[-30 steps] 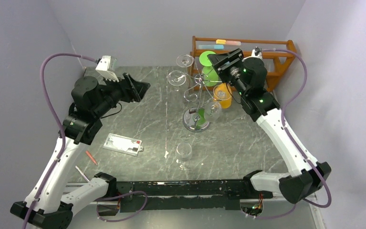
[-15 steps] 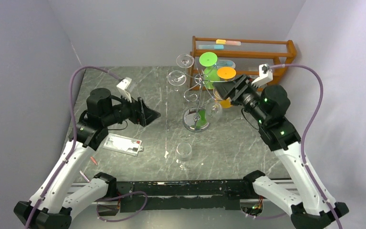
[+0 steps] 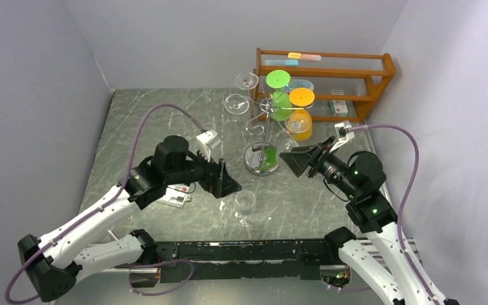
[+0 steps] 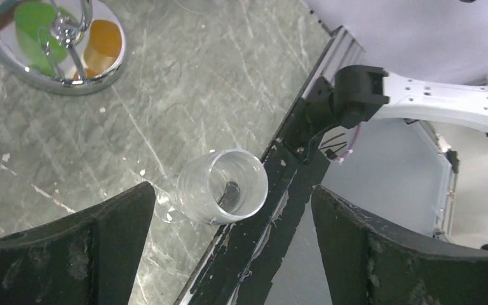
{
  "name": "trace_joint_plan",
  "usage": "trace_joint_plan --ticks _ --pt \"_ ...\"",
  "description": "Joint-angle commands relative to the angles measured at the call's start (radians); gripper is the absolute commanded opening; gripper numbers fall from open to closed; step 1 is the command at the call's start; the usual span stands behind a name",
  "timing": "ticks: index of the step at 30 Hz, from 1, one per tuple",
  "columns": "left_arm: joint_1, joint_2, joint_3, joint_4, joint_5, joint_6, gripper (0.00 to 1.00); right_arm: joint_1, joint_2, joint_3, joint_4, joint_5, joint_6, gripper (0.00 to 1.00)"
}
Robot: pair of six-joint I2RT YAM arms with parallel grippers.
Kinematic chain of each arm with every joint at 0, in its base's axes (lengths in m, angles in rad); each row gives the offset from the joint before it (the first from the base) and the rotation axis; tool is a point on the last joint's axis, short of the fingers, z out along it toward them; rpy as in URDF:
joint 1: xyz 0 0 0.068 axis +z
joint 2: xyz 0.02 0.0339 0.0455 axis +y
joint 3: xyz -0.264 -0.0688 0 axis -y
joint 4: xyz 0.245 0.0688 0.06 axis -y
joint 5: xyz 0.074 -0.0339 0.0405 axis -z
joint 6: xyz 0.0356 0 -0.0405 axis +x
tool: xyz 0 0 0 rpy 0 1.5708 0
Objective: Place the wine glass upside down on the wine glass rack
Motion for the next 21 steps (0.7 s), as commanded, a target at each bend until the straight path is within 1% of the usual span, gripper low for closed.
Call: trace_joint_plan --ticks 1,3,7,9,12,14,16,18,19,21 --pt "-0.105 0.028 0.039 -0.06 -0.271 -0.046 0.96 -0.003 -0.048 -0.07 0.045 -0.002 0.021 0.71" --pt "-0.138 0.043 0.036 -0.078 -0.326 -0.051 0.96 -0.003 -0.07 -0.099 0.067 -0.014 0.032 0.72" --pt "-0.184 0.073 0.016 -0.042 -0.304 -0.073 0.94 -0.004 -0.087 -0.121 0.102 -0.057 0.037 0.73" --pt "-0.208 0.089 0.01 -0.031 -0.321 -0.081 0.93 -0.003 -0.091 -0.119 0.116 -0.075 0.036 0.74" --pt "-0.237 0.111 0.01 -0.031 -0.356 -0.081 0.93 -0.004 -0.098 -0.109 0.118 -0.059 0.038 0.74" --pt "-0.256 0.135 0.015 -0.048 -0.39 -0.079 0.91 -0.003 -0.107 -0.098 0.107 -0.044 0.037 0.74" --pt "-0.275 0.155 0.021 -0.078 -0.434 -0.075 0.88 -0.003 -0.118 -0.09 0.095 -0.026 0.036 0.74" --pt "-0.288 0.17 0.038 -0.105 -0.442 -0.061 0.82 -0.003 -0.134 -0.088 0.082 0.004 0.038 0.74" --pt "-0.292 0.176 0.047 -0.118 -0.471 -0.056 0.77 -0.003 -0.142 -0.087 0.072 0.026 0.04 0.74" --pt "-0.295 0.185 0.066 -0.134 -0.477 -0.046 0.73 -0.003 -0.145 -0.083 0.046 0.069 0.053 0.71"
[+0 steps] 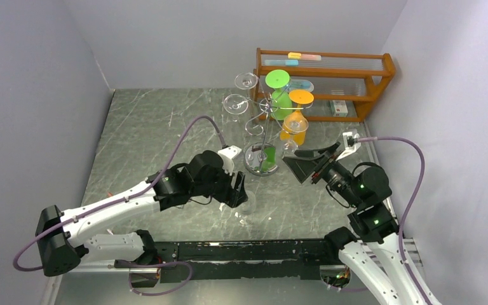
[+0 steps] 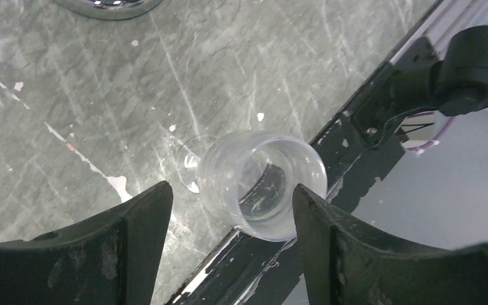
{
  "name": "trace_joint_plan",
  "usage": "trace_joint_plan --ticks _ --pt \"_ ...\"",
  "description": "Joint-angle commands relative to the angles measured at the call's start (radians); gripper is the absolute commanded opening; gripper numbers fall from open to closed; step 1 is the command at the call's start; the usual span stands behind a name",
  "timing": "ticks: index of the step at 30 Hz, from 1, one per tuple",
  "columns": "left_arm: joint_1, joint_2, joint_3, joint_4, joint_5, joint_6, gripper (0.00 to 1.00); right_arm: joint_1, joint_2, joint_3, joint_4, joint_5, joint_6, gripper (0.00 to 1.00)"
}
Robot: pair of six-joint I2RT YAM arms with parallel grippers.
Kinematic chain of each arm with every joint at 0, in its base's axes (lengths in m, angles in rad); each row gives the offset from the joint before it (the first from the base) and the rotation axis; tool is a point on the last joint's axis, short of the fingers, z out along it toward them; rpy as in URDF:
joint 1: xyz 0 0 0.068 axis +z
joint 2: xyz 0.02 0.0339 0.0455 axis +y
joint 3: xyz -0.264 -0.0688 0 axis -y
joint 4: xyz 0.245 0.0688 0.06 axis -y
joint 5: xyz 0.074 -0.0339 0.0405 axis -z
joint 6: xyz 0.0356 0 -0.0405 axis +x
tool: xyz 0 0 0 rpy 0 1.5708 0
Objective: Place the wine glass upside down on the wine glass rack
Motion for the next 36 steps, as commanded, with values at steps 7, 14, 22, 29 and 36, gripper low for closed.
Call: trace_joint_plan --ticks 7,14,22,29,36 --pt "-0.05 0.073 0.08 -0.105 -0.077 0.018 0.7 -0.003 -0.039 0.041 -0.152 0.112 0.004 0.67" --pt "-0.101 0.131 0.135 -0.2 -0.22 0.018 0.61 -0.004 -0.098 -0.019 -0.195 0.102 0.016 0.68" --pt "-0.116 0.136 0.171 -0.207 -0.25 0.039 0.26 -0.004 -0.026 0.052 -0.29 0.191 -0.03 0.65" --pt "-0.116 0.113 0.205 -0.26 -0.3 0.06 0.05 -0.003 -0.009 0.003 -0.232 0.1 0.045 0.64" --pt "-0.116 -0.019 0.166 -0.229 -0.403 0.049 0.05 -0.004 -0.043 -0.116 -0.142 0.037 0.333 0.65"
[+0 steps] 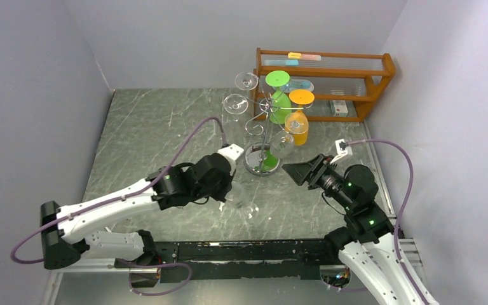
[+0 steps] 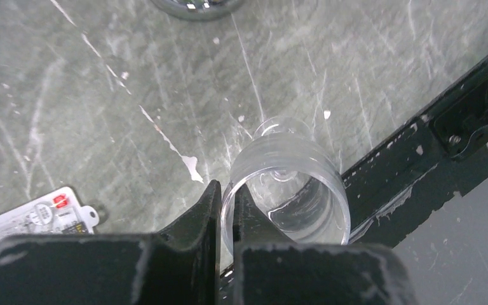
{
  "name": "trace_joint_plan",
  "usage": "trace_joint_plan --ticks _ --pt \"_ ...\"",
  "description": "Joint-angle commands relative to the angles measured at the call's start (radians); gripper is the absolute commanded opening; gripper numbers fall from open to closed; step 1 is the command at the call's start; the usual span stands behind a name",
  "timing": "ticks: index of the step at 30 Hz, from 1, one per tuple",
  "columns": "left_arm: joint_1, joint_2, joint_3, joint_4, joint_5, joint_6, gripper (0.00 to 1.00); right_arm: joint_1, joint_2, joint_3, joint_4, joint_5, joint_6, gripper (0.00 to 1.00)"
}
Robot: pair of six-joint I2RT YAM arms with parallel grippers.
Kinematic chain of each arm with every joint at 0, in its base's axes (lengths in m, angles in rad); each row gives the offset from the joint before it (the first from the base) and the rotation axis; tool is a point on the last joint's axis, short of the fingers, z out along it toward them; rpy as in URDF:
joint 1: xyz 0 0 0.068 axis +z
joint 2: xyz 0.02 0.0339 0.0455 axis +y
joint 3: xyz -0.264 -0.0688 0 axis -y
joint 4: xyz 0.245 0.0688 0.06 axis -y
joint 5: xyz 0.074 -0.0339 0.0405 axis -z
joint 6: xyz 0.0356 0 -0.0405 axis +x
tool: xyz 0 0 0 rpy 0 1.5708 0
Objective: Place the wine glass upside down on the wine glass rack
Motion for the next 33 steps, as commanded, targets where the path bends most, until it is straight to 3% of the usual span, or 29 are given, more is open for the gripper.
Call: trace_joint_plan --ticks 1,6,10,17,23,26,29,33 --pt "-0.006 -0.122 -0.012 0.044 -0.131 -0.012 0.05 -0.004 -0.028 -0.1 0.093 -0.092 0.263 0.65" --pt "-0.006 -0.265 -0.136 0.207 -0.264 -0.047 0.05 -0.001 -0.086 -0.128 0.055 -0.039 0.391 0.69" --pt "-0.006 -0.364 -0.259 0.439 -0.305 0.032 0.05 -0.001 -0.043 -0.121 0.023 -0.015 0.499 0.7" --pt "-0.006 -0.404 -0.372 0.677 -0.318 0.147 0.05 0.0 -0.011 -0.095 -0.086 0.063 0.779 0.7" --pt "-0.006 -0.399 -0.432 0.821 -0.27 0.171 0.05 0.03 0.056 -0.068 -0.131 0.09 0.887 0.64" --pt "-0.006 -0.381 -0.438 0.846 -0.256 0.165 0.05 0.114 0.09 -0.073 -0.112 0.157 0.933 0.63" --pt "-0.006 -0.362 -0.444 0.864 -0.25 0.158 0.05 0.312 0.16 -0.086 -0.04 0.302 0.992 0.63" --pt "-0.006 -0.361 -0.462 0.877 -0.27 0.156 0.05 0.596 0.294 -0.043 0.037 0.641 1.04 0.65"
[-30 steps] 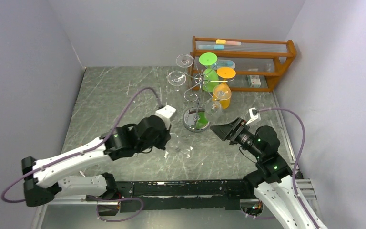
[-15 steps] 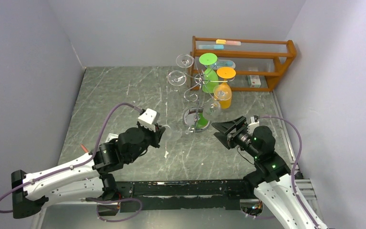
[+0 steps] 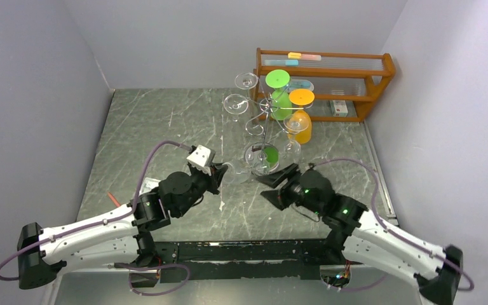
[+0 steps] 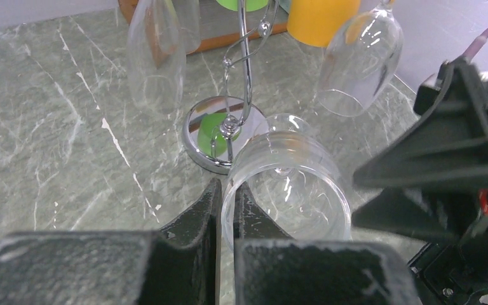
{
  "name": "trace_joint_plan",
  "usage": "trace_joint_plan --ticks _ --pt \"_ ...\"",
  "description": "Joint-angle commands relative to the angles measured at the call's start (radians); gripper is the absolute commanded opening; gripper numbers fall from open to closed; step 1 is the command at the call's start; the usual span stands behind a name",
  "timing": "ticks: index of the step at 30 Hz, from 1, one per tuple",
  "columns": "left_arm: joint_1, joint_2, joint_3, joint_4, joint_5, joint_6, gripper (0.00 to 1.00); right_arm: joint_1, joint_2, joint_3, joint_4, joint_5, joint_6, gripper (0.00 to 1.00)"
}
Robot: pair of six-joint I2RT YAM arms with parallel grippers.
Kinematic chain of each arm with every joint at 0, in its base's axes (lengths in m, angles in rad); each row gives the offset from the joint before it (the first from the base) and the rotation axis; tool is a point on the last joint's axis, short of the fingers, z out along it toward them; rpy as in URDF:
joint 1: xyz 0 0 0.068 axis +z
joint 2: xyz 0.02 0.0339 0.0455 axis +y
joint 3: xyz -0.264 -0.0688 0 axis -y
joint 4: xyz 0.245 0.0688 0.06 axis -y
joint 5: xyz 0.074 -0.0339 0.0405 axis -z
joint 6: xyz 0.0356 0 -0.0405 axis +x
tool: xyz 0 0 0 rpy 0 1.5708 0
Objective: Place the wine glass upside down on the wine glass rack
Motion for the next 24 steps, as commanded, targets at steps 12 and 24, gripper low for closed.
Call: trace_joint_plan --ticks 12,24 --pt "-0.006 -0.137 -0.122 0.169 -0.011 0.028 0.05 0.267 0.179 0.027 0.242 0.472 0.174 0.6" --pt "-0.006 -0.297 -0.234 0.219 0.025 0.045 0.05 0.29 0.33 0.041 0.426 0.471 0.204 0.41"
